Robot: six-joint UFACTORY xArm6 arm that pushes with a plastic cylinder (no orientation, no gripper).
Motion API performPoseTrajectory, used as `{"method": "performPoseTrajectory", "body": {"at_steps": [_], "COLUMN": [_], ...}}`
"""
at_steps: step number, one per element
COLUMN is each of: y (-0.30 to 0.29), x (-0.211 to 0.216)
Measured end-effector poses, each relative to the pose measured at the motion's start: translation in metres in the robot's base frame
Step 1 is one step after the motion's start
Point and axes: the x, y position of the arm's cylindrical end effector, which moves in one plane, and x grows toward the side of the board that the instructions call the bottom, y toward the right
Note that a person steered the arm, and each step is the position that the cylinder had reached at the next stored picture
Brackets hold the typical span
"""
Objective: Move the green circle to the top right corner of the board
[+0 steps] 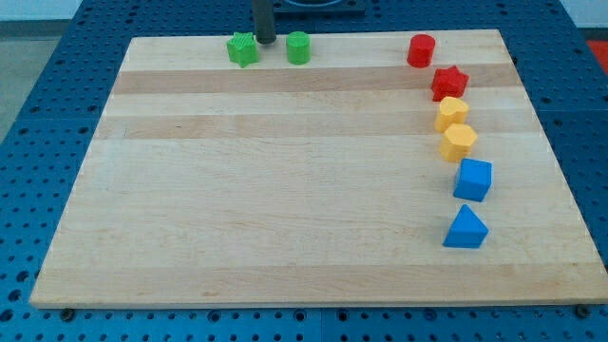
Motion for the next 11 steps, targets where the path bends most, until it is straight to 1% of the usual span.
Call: {"method": "performPoseTrajectory", "body": {"at_steps": [1, 2, 3, 4, 5, 6, 7, 8, 9, 10, 11], "y": [0.049, 0.131, 0.145, 0.190, 0.179, 0.226, 0.252, 0.231, 0.190, 0.177, 0.175], "x": [0.018, 0.048, 0.020, 0.005, 0.030, 0.046, 0.047, 0.036, 0.019, 0.004, -0.002]}}
